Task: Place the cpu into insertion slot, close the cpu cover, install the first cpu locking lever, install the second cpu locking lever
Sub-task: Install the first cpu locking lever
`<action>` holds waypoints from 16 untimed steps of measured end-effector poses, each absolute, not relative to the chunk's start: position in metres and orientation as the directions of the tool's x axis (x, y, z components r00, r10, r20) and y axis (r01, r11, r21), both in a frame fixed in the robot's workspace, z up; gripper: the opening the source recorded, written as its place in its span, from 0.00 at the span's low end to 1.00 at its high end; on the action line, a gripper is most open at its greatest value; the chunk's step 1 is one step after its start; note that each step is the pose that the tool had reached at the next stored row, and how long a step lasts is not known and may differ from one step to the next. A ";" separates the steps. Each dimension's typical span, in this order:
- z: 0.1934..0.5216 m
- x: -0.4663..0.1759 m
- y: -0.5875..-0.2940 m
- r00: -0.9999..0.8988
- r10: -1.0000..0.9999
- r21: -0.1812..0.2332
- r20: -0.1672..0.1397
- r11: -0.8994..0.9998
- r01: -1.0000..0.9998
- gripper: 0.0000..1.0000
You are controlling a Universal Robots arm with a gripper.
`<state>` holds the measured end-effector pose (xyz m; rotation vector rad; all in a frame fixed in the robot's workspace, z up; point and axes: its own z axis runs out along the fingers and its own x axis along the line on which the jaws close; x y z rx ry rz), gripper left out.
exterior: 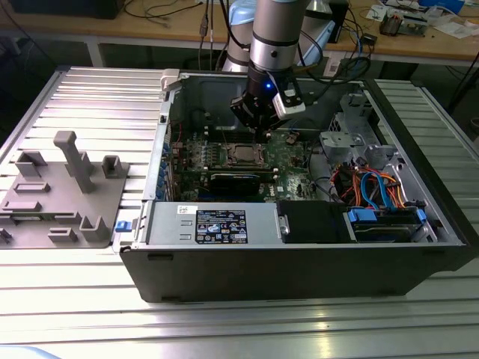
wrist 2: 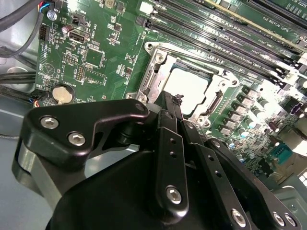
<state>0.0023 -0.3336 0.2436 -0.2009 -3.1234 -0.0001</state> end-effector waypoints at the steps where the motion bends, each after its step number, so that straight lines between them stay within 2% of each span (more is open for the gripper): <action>1: 0.244 0.002 -0.334 -0.992 0.128 -0.001 0.012 0.992 0.128 0.11; 16: 0.244 0.002 -0.334 -0.993 0.118 -0.001 0.012 0.993 0.118 0.11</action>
